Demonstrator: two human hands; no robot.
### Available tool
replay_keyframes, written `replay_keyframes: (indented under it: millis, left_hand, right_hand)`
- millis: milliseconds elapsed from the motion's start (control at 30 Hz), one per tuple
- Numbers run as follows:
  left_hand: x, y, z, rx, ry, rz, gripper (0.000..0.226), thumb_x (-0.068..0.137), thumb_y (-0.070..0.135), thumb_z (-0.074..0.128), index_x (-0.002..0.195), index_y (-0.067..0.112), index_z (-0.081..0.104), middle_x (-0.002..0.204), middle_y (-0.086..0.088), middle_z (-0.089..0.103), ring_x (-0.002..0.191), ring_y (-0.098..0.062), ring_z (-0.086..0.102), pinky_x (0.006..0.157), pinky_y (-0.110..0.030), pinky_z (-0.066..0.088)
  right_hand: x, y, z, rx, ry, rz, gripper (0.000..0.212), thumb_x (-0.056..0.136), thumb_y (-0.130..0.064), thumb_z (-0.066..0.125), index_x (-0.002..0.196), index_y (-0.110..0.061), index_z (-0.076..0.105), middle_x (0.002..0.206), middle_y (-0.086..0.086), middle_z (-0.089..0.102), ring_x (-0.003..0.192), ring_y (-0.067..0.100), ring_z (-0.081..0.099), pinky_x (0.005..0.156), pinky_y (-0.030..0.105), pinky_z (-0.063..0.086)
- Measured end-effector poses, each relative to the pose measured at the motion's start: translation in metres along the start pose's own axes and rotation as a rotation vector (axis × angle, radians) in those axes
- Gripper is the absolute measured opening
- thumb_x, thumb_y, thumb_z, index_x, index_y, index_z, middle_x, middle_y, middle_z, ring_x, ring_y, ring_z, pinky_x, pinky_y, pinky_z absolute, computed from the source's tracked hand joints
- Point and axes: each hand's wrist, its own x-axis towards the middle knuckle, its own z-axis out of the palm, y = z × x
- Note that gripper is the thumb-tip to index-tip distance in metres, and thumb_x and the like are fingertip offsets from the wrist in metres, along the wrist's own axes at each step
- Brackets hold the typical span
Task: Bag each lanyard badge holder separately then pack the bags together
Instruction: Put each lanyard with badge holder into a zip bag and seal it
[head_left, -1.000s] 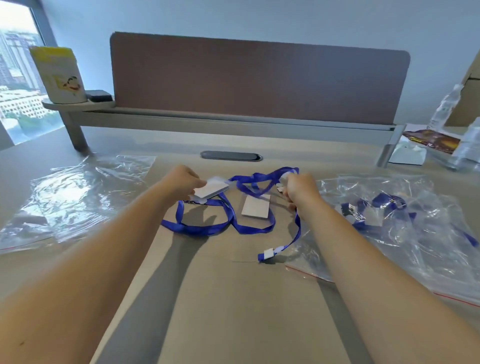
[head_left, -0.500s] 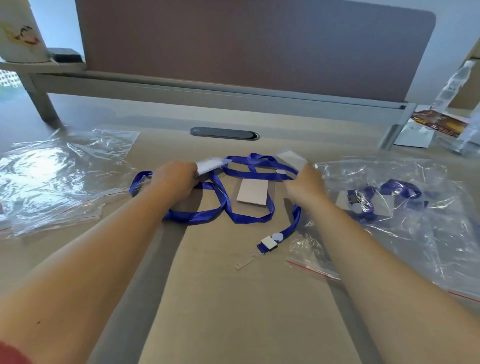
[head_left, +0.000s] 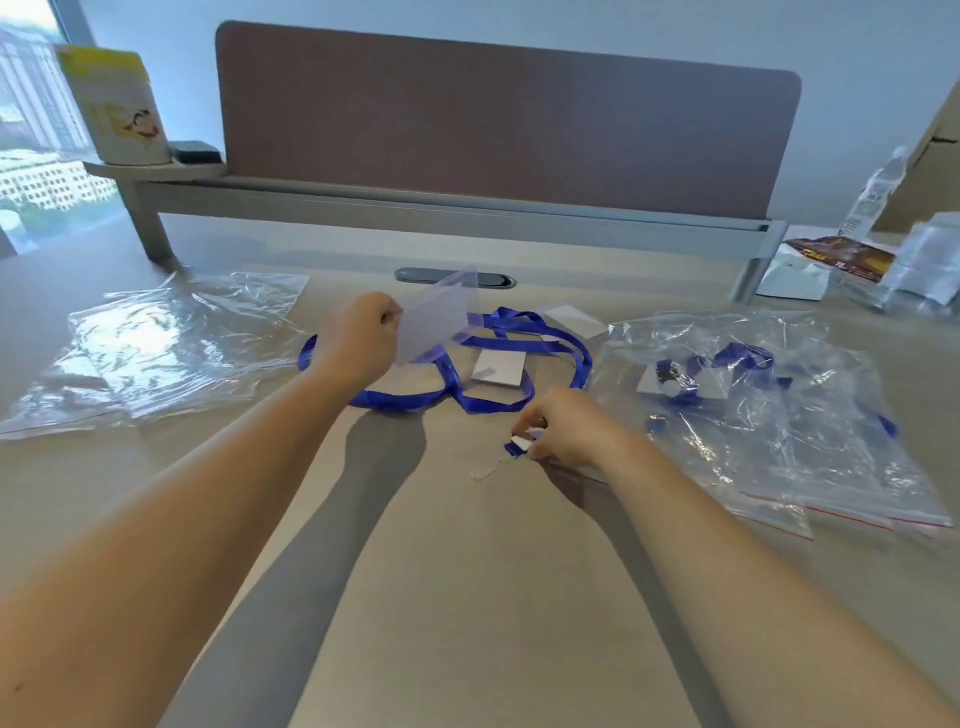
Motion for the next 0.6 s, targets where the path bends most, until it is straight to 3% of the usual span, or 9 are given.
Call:
replay_keyframes:
  millis: [67, 133, 200, 267, 333, 433, 533, 600]
  left_hand:
    - [-0.009, -0.003, -0.003, -0.156, -0.049, -0.088, 0.027, 0.094, 0.007, 0.037, 0.102, -0.002, 0.062, 0.1, -0.024, 0.063, 0.08, -0.031, 0.057, 0.074, -0.035, 0.045]
    - [-0.016, -0.006, -0.008, -0.267, -0.095, -0.168, 0.022, 0.093, 0.004, 0.037, 0.093, 0.0, 0.059, 0.088, -0.023, 0.058, 0.06, -0.025, 0.053, 0.062, -0.032, 0.046]
    - [-0.018, -0.009, -0.014, -0.364, -0.107, -0.254, 0.022, 0.094, 0.004, 0.037, 0.097, 0.001, 0.058, 0.077, -0.017, 0.055, 0.055, -0.02, 0.048, 0.057, -0.028, 0.043]
    - [-0.018, -0.011, -0.02, -0.479, -0.105, -0.366, 0.022, 0.094, 0.004, 0.038, 0.104, 0.002, 0.057, 0.073, -0.013, 0.055, 0.058, -0.02, 0.051, 0.061, -0.028, 0.047]
    - [-0.018, -0.014, -0.025, -0.603, -0.134, -0.483, 0.02, 0.091, -0.002, 0.038, 0.097, -0.002, 0.057, 0.072, -0.014, 0.054, 0.06, -0.023, 0.053, 0.059, -0.029, 0.051]
    - [-0.021, -0.014, -0.03, -0.711, -0.235, -0.601, 0.024, 0.086, -0.01, 0.035, 0.069, -0.001, 0.048, 0.066, -0.013, 0.049, 0.061, -0.024, 0.054, 0.044, -0.024, 0.051]
    - [-0.021, -0.014, -0.031, -0.734, -0.348, -0.618, 0.022, 0.087, -0.008, 0.033, 0.072, 0.001, 0.047, 0.071, -0.014, 0.053, 0.061, -0.023, 0.055, 0.044, -0.024, 0.053]
    - [-0.021, -0.012, -0.027, -0.782, -0.4, -0.63, 0.01, 0.091, -0.001, 0.036, 0.088, -0.001, 0.046, 0.075, -0.014, 0.051, 0.062, -0.024, 0.055, 0.051, -0.028, 0.055]
  right_hand:
    - [-0.003, 0.0, 0.004, -0.039, 0.051, -0.022, 0.032, 0.083, -0.011, 0.062, 0.115, -0.012, 0.062, 0.12, 0.007, 0.062, 0.109, 0.022, 0.056, 0.087, 0.027, 0.042]
    - [-0.004, 0.0, 0.009, -0.082, 0.085, -0.046, 0.025, 0.088, -0.015, 0.055, 0.111, -0.009, 0.064, 0.111, 0.011, 0.066, 0.1, 0.025, 0.06, 0.081, 0.028, 0.043]
    - [-0.003, -0.001, 0.014, -0.135, 0.122, -0.059, 0.024, 0.092, -0.015, 0.047, 0.105, -0.006, 0.065, 0.103, 0.014, 0.067, 0.093, 0.026, 0.061, 0.078, 0.031, 0.046]
    - [0.001, -0.003, 0.015, -0.122, 0.177, -0.056, 0.023, 0.094, -0.014, 0.042, 0.103, -0.004, 0.061, 0.1, 0.012, 0.066, 0.088, 0.025, 0.059, 0.077, 0.033, 0.046]
    - [0.006, -0.007, 0.013, 0.054, 0.271, -0.054, 0.02, 0.095, -0.014, 0.038, 0.096, -0.005, 0.055, 0.089, 0.011, 0.061, 0.081, 0.025, 0.056, 0.071, 0.035, 0.044]
    - [0.013, -0.021, 0.004, 0.465, 0.402, -0.087, 0.02, 0.096, -0.013, 0.033, 0.087, -0.009, 0.05, 0.073, 0.008, 0.056, 0.069, 0.023, 0.055, 0.069, 0.039, 0.046]
    - [0.016, -0.042, -0.008, 0.839, 0.429, -0.108, 0.019, 0.097, -0.011, 0.031, 0.094, -0.011, 0.051, 0.061, 0.0, 0.049, 0.05, 0.008, 0.045, 0.051, 0.022, 0.04]
    - [0.016, -0.052, -0.013, 0.986, 0.407, -0.126, 0.018, 0.097, -0.011, 0.033, 0.097, -0.012, 0.051, 0.06, 0.001, 0.049, 0.037, 0.002, 0.043, 0.041, 0.016, 0.037]
